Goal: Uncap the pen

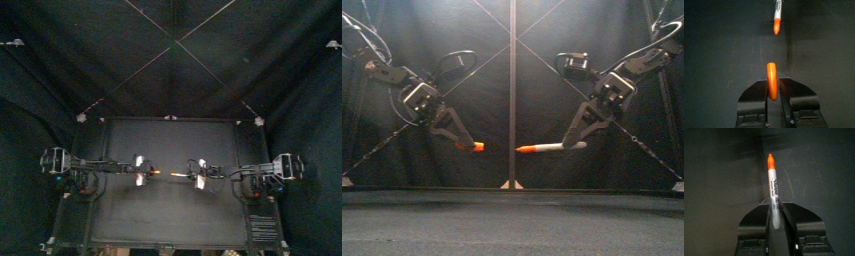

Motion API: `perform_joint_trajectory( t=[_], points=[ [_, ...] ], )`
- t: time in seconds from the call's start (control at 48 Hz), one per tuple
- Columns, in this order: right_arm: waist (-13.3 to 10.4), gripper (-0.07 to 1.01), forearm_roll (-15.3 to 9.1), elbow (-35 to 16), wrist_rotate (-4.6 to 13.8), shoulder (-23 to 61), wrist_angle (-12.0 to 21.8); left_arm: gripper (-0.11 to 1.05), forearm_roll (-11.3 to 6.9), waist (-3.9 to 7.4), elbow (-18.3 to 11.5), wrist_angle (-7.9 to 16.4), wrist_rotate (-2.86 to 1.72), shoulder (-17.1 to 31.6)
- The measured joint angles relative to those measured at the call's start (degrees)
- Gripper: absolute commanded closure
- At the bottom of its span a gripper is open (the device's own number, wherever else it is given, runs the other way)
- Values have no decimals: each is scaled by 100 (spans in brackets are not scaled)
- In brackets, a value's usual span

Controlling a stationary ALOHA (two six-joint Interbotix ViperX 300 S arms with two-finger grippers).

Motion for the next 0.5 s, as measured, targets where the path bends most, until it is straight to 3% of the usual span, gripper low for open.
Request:
perform_joint_trajectory(
  t=[0.5],
  points=[
    [-35,40,9,439,0,-598,-149,48,9,-35,176,-9,0,-255]
  ],
)
